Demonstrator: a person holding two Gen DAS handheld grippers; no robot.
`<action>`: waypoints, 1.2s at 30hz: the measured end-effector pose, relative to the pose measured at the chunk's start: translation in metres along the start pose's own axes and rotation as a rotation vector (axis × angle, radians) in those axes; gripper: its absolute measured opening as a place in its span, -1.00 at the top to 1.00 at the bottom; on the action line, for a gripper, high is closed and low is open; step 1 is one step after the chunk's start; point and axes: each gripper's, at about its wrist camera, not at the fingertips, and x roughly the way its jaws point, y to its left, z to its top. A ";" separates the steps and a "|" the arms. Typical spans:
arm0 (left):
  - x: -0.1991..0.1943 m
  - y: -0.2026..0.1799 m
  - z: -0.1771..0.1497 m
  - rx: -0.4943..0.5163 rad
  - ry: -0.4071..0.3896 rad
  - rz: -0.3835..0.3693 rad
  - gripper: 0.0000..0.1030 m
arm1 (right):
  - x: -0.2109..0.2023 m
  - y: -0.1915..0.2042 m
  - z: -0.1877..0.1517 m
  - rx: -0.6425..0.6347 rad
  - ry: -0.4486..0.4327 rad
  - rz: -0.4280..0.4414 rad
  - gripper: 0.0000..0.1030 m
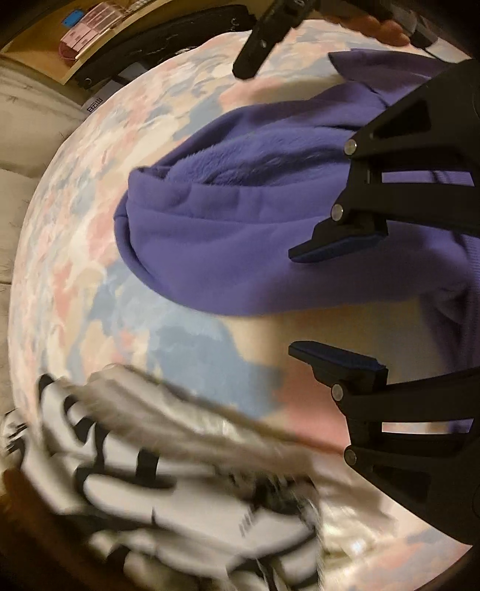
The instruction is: Fold large clothes
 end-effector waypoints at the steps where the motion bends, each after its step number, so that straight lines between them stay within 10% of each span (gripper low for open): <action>1: 0.006 0.000 0.000 -0.004 0.003 -0.004 0.20 | 0.010 0.001 0.003 -0.003 0.006 -0.005 -0.20; 10: 0.044 0.005 0.009 -0.032 0.014 -0.062 0.40 | 0.089 -0.001 0.009 0.055 0.069 0.009 0.06; 13: 0.039 0.001 0.009 -0.030 -0.025 -0.043 0.93 | 0.105 0.004 0.011 0.061 0.080 0.029 0.66; 16: 0.021 -0.008 0.006 -0.005 -0.084 0.022 0.95 | 0.097 0.015 0.010 0.024 0.036 -0.007 0.87; 28: -0.139 -0.014 -0.068 0.060 -0.308 0.058 0.96 | -0.091 0.026 -0.037 -0.011 -0.230 0.080 0.90; 36: -0.196 -0.011 -0.211 0.095 -0.382 -0.038 0.96 | -0.199 0.044 -0.187 -0.190 -0.364 0.087 0.89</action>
